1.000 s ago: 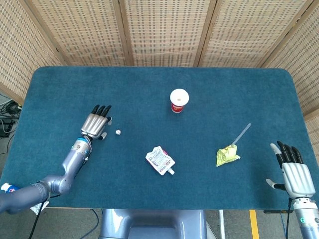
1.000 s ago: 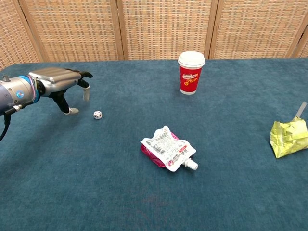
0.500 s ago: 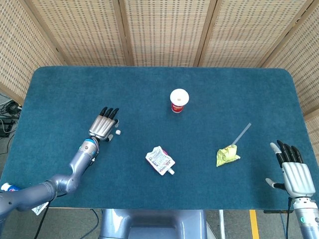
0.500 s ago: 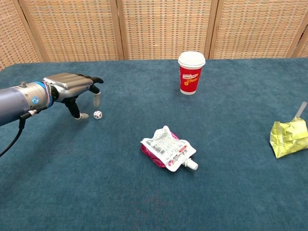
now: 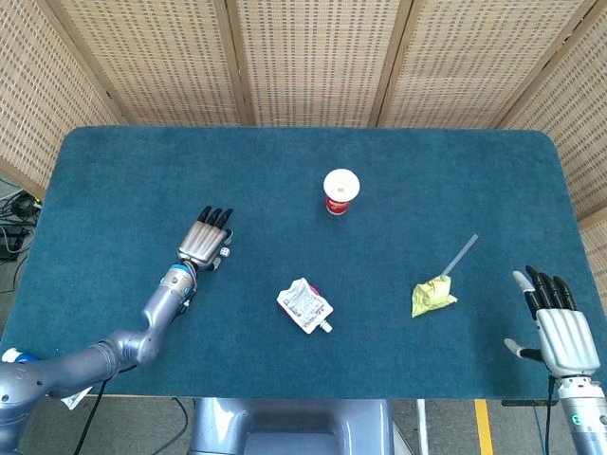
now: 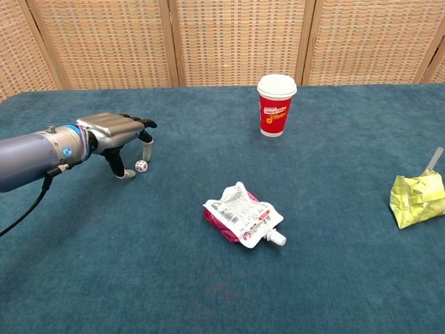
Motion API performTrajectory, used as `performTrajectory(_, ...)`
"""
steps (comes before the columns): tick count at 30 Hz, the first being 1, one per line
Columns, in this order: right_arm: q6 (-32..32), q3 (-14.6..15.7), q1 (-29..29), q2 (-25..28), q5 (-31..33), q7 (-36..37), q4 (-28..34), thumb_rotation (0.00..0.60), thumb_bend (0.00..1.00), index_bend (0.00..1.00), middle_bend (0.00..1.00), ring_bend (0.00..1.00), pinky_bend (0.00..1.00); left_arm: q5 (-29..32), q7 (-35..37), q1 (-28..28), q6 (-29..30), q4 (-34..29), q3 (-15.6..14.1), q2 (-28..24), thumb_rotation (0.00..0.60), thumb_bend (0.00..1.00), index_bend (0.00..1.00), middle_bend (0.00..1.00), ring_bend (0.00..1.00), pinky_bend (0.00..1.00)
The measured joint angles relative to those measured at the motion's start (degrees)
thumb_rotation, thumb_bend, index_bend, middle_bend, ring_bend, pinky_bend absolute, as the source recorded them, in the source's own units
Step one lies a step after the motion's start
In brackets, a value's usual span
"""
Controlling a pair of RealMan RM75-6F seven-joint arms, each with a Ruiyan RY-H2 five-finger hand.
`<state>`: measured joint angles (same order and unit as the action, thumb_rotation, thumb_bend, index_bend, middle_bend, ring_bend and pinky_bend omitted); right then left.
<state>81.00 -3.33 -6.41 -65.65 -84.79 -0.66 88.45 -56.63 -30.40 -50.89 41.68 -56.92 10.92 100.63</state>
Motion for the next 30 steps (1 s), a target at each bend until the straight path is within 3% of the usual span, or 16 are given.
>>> performTrajectory(7,1.6,0.1,0.2,-0.2,-1.8,1.1,-0.4,0.6,0.0,0.0,0.0,0.0,0.0,0.1,0.3,-0.8,-0.7,1.9,-0.5,1.6,0.6,0.42,0.52,0.0,0.0,0.0)
performTrajectory(17,1.9,0.5,0.2,-0.6,-2.4,0.9,-0.6,0.6,0.0,0.0,0.0,0.0,0.0,-1.5,2.4,-0.1,1.4,0.9,-0.7,1.2,0.6,0.42,0.53,0.0,0.0,0.0)
performTrajectory(23,2.5,0.5,0.4,-0.3,-2.8,1.3,-0.1,0.6,0.0,0.0,0.0,0.0,0.0,-3.3,3.5,0.7,4.1,-3.2,-0.7,-1.5,0.6,0.42,0.53,0.0,0.0,0.0)
performTrajectory(30,3.4,0.7,0.7,0.3,-3.6,1.7,0.5,0.6,0.0,0.0,0.0,0.0,0.0,-5.3,3.6,1.9,8.4,-12.6,-0.2,-6.7,0.6,0.42,0.52,0.0,0.0,0.0)
